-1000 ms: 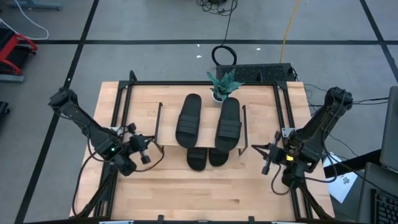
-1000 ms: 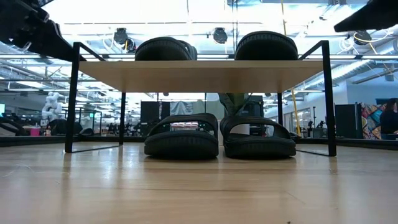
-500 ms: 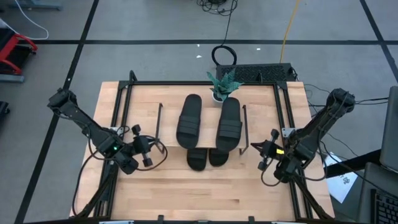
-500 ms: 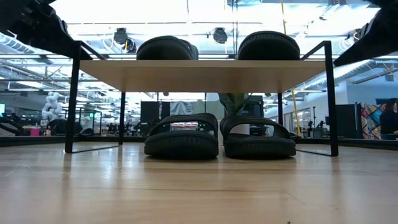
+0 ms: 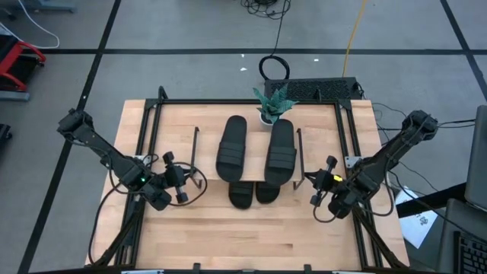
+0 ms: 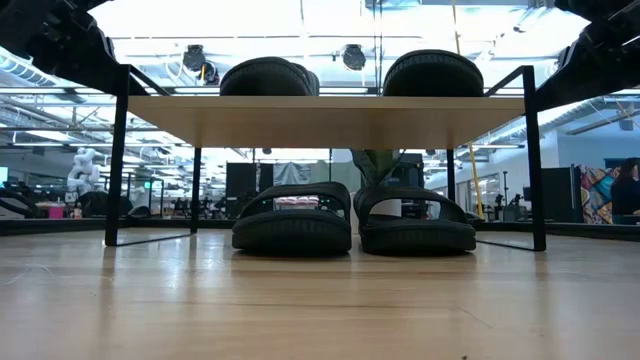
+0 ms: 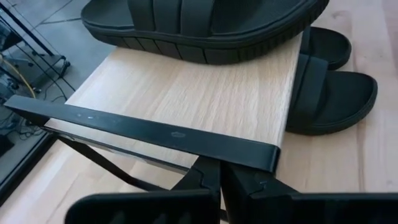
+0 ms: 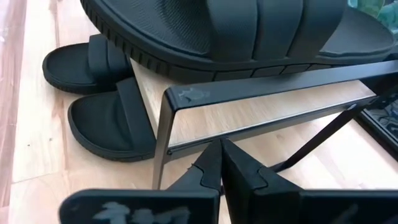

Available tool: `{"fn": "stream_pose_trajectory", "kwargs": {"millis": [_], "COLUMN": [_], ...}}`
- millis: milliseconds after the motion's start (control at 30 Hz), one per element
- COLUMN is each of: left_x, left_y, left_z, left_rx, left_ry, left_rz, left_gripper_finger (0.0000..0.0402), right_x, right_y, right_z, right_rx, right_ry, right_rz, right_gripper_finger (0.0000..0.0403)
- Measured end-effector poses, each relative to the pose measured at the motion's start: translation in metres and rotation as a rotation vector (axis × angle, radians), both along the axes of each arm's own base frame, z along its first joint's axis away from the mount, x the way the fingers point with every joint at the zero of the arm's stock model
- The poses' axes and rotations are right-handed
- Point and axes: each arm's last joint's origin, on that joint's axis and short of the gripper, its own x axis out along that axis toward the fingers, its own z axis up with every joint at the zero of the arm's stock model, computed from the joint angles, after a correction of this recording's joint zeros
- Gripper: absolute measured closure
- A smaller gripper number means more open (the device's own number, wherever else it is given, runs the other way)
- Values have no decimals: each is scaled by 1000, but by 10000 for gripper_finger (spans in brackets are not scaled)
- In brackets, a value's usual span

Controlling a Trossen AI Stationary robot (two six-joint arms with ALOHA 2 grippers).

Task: Pick and place slides into the shelf
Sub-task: Adjust the shelf

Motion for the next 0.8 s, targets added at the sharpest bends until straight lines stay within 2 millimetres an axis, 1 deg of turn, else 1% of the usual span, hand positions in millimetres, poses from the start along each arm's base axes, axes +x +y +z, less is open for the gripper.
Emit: {"fn": "stream_pose_trajectory", "kwargs": {"millis": [167,500,800], "left_x": [2,6,-1], "left_y": [-2,-5,0], "left_z": [0,-7,3], "left_rx": [-11,39,46], "left_ry": [-2,25,13], "left_rz": [-17,-6,-48], "left_gripper_finger": [401,401,401], "right_x": [2,1,0], "right_y": [-2,-2,-3], "right_z": [0,-1,-1], "right_rx": [9,4,18], "right_ry": [11,16,17], "right_rz": [-3,-3,-16], "right_gripper_finger": [403,403,403]}}
